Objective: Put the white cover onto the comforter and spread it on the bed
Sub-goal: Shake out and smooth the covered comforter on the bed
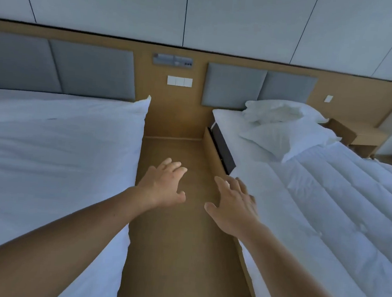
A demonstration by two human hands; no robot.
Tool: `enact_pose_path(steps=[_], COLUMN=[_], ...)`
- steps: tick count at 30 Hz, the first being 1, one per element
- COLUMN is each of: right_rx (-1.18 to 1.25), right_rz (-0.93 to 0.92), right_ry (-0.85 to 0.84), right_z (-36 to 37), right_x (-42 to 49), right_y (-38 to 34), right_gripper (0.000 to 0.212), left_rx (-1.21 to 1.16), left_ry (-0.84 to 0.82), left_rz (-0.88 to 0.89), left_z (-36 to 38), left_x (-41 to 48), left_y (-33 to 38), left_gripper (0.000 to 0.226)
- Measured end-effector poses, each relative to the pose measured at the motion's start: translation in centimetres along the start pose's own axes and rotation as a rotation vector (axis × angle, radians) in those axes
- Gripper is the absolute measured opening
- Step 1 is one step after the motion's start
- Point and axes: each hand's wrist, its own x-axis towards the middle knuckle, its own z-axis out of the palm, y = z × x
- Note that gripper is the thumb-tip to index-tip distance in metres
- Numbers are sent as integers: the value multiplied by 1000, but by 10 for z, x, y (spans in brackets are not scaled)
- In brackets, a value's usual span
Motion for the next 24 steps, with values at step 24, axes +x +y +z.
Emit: enact_pose_path(steps=[24], right_rx=[-6], right_rz=[-560], right_ry=[-84], right_z=[-50], right_x=[536], right_y=[-31], right_gripper=[74], left_rx=[-35], left_ry=[47], left_rz=[-548], left_z=[-67], left_x=[377], left_y=[-170], left_gripper=[70])
